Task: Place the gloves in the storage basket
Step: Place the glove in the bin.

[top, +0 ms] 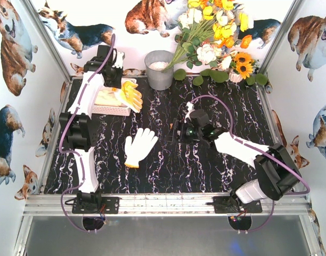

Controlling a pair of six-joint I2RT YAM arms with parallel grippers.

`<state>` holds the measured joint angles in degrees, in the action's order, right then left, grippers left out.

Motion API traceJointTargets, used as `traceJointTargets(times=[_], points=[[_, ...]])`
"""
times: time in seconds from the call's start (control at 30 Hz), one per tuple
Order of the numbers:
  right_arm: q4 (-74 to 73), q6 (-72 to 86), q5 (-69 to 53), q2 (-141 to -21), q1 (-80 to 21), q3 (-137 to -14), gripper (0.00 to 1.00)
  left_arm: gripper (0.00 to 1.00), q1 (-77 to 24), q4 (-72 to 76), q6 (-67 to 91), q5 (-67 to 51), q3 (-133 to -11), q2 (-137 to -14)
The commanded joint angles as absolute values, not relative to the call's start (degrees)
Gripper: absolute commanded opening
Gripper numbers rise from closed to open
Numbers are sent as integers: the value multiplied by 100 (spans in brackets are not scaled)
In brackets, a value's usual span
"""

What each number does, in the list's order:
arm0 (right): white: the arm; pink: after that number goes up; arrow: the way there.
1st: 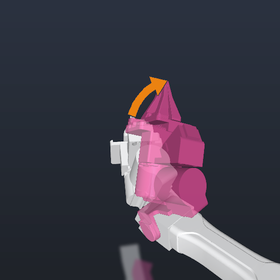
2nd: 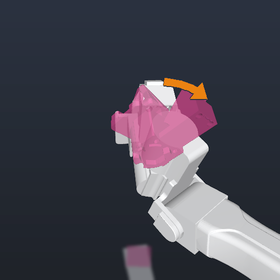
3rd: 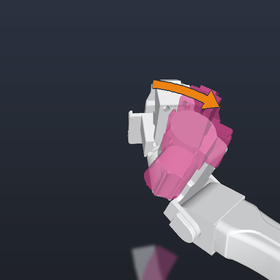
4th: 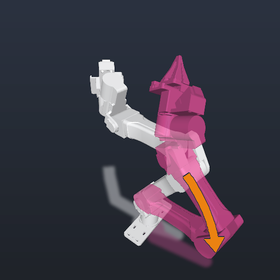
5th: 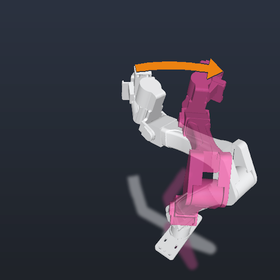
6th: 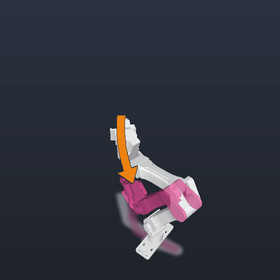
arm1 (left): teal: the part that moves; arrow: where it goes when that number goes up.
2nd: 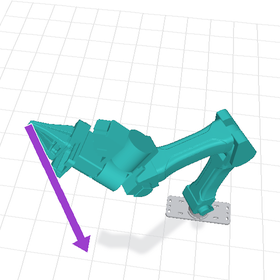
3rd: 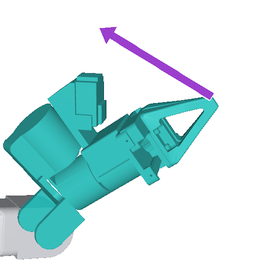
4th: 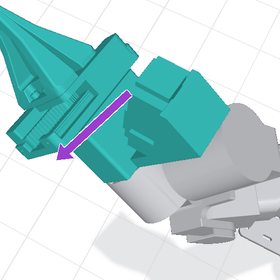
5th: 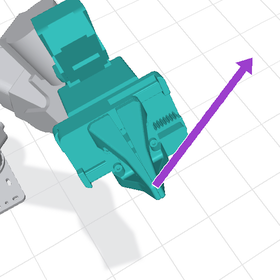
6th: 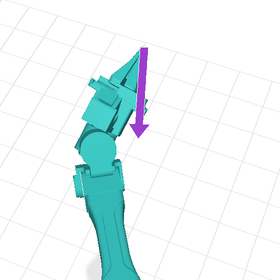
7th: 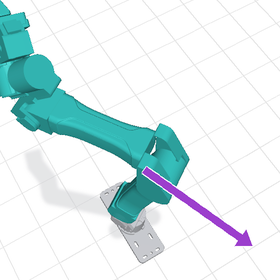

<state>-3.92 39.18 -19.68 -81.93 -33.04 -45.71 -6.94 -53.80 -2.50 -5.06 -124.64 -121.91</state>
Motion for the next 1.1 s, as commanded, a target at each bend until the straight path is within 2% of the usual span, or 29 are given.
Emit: traceJointTargets(times=[0.0,0.6,0.9,1.07], points=[[-60,3979,-2046,-8248,-3416,-4827,71,0,-503,-5097,-311,-360,-12675,-12395],[-106,4107,-2015,-8406,-3659,-4958,70,0,13,-5020,-223,-595,-12676,-12335],[-176,4165,-1891,-8428,-3771,-5021,70,0,103,-4829,-2,-1527,-12601,-12054],[-219,4185,-1791,-8461,-3886,-5137,69,0,131,-4787,5,-1529,-12686,-11956]])
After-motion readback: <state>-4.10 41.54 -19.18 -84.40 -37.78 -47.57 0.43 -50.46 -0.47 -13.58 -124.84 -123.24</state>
